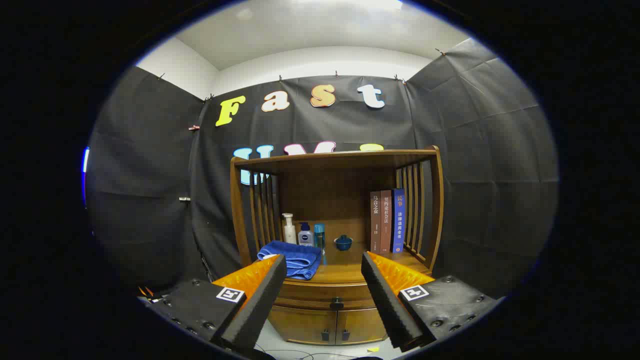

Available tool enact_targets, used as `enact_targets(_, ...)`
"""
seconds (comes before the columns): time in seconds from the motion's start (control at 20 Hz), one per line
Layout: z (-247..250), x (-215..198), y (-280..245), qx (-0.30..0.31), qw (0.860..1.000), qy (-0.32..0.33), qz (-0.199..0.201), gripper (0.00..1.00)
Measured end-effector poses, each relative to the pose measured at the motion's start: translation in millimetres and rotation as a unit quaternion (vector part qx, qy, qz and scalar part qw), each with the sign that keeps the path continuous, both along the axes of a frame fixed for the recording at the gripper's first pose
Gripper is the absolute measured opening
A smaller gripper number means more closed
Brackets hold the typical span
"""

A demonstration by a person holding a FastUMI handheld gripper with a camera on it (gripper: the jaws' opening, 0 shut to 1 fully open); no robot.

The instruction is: Pull open the drawer, take out the items inside it, and place them on the countertop above the cabinet.

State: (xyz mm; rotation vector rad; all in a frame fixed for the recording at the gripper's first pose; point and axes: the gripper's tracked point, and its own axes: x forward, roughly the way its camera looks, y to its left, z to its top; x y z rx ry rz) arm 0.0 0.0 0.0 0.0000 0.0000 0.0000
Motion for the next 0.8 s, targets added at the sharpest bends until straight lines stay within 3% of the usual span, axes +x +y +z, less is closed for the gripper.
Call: enact_targets(0.8, -0.6, -3.1, -3.0, -0.002, 1.000, 0.002, -0.005, 0.97)
